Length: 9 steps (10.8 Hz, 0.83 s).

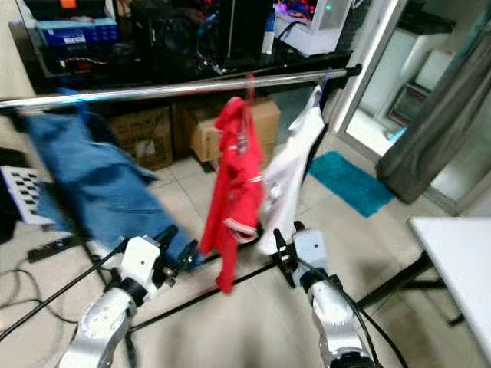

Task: Hang hanger

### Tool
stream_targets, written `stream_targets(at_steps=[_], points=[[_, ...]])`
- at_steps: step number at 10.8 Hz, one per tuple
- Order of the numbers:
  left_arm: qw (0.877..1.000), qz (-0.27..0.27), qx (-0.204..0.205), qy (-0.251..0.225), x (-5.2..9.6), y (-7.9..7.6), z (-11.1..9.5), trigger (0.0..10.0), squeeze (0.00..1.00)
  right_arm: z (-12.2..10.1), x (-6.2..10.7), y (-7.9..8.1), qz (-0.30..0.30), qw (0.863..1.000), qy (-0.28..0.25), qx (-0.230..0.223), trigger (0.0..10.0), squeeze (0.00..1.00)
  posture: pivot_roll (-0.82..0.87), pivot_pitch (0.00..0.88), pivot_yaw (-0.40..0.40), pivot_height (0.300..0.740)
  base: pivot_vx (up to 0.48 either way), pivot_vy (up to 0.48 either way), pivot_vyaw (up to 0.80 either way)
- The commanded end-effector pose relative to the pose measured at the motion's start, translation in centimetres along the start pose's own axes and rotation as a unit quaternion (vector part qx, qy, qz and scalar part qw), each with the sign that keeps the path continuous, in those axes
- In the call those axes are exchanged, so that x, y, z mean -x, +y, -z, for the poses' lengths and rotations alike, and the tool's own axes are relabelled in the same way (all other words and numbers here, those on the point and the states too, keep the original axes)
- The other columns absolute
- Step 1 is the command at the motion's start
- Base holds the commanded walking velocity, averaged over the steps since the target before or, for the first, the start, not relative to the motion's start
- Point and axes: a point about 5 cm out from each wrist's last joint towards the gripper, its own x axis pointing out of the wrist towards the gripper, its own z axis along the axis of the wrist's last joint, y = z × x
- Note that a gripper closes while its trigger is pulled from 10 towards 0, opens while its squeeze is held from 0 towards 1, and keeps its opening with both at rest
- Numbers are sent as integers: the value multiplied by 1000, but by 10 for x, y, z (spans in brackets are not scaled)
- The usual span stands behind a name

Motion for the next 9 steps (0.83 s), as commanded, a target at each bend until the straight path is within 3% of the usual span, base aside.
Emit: stream_targets(at_steps=[1,3,9], points=[[1000,15,-3,-3,-3,-7,-2,10000,0,0,0,-5,7,1000,4,12,10000,0,127,43,-89,740,307,-364,800],[1000,14,-4,-2,-2,-6,-2,10000,0,1,-1,-6,11,1000,9,3,10000,0,131,41,-89,740,306,-351,606],[1000,13,-4,-4,-4,-5,-3,10000,0,1,-3,-7,20,1000,9,-2,10000,0,129,37,-90,740,297,-317,0]])
